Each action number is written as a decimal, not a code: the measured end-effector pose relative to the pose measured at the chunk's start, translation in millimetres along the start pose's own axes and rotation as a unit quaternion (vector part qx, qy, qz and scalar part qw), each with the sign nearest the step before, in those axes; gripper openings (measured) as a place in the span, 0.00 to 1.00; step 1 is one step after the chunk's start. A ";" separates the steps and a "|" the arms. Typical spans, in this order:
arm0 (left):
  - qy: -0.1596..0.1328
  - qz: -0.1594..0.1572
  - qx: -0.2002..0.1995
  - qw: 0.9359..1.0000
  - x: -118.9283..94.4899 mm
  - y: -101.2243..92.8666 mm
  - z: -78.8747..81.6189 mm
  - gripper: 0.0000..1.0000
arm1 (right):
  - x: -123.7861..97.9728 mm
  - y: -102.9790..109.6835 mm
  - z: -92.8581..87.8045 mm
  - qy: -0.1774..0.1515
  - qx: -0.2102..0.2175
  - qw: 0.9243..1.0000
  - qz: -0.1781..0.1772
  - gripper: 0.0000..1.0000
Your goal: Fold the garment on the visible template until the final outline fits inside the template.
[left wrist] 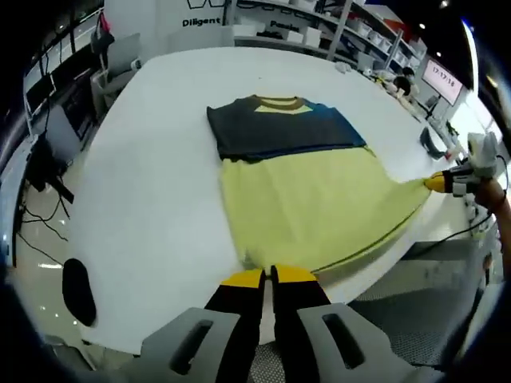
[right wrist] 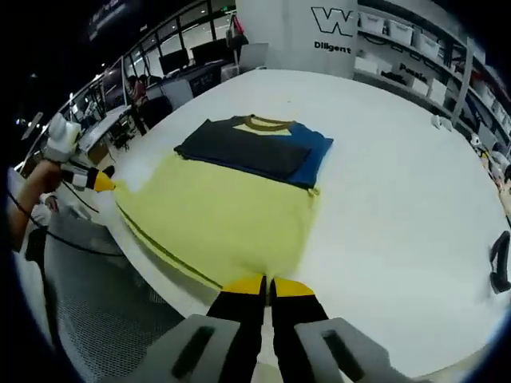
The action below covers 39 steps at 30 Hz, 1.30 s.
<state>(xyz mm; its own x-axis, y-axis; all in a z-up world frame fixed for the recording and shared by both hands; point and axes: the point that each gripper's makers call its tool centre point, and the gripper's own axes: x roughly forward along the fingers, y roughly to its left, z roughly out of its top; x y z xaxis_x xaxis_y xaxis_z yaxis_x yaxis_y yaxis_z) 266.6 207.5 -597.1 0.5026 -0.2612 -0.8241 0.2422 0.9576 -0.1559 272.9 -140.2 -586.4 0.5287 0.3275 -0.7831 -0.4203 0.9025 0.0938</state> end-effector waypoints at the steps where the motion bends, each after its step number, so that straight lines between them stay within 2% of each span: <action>1: -0.007 -0.001 -0.004 1.000 -1.1 0.7 7.8 0.07 | -0.2 -3.2 9.1 -0.012 0.006 1.000 -0.003 0.00; 2: -0.017 0.000 -0.006 1.000 -1.9 1.6 16.8 0.07 | -0.5 -5.9 19.0 -0.027 0.008 1.000 -0.006 0.00; 4: -0.023 0.000 -0.007 1.000 -2.8 2.2 26.5 0.06 | -1.2 -8.0 26.4 -0.034 0.010 0.999 -0.006 0.00; 7: -0.028 0.001 -0.006 1.000 -3.2 2.9 32.0 0.06 | -0.9 -10.4 34.8 -0.044 0.007 0.999 -0.008 0.00; 9: -0.043 0.001 -0.008 0.999 -3.9 4.8 54.0 0.06 | 0.7 -17.0 55.9 -0.056 -0.001 0.998 -0.008 0.00; 10: -0.048 0.001 -0.009 0.999 -3.7 6.0 61.5 0.06 | 1.0 -18.2 60.2 -0.059 -0.003 0.998 -0.008 0.00; 19: -0.079 0.011 -0.007 0.997 4.0 15.7 114.6 0.06 | 10.4 -32.8 112.9 -0.091 -0.028 0.995 -0.020 0.00; 24: -0.096 0.016 -0.008 0.995 11.7 22.7 146.6 0.06 | 17.1 -44.3 136.3 -0.104 -0.025 0.994 -0.028 0.00; 26: -0.100 0.018 -0.008 0.995 14.0 24.0 153.9 0.06 | 18.3 -46.8 142.2 -0.107 -0.024 0.994 -0.029 0.00; 28: -0.111 0.023 -0.005 0.994 20.0 26.7 171.7 0.06 | 24.1 -53.3 154.9 -0.111 -0.018 0.993 -0.033 0.00; 32: -0.125 0.033 0.002 0.992 26.5 30.7 194.0 0.06 | 32.9 -60.2 167.5 -0.110 -0.014 0.993 -0.040 0.00; 33: -0.129 0.038 0.005 0.991 30.2 32.4 204.4 0.06 | 37.4 -63.1 173.5 -0.110 -0.016 0.993 -0.045 0.00; 39: -0.147 0.054 0.000 0.988 45.2 43.4 234.1 0.06 | 55.6 -76.4 194.8 -0.115 -0.006 0.992 -0.051 0.00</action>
<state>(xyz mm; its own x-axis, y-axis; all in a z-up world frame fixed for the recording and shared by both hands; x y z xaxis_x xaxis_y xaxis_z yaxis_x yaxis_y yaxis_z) 494.1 208.9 -513.7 0.7445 -0.1812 -0.6425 0.1738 0.9819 -0.0756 478.1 -136.5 -517.3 0.7221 0.2919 -0.6272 -0.3647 0.9310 0.0134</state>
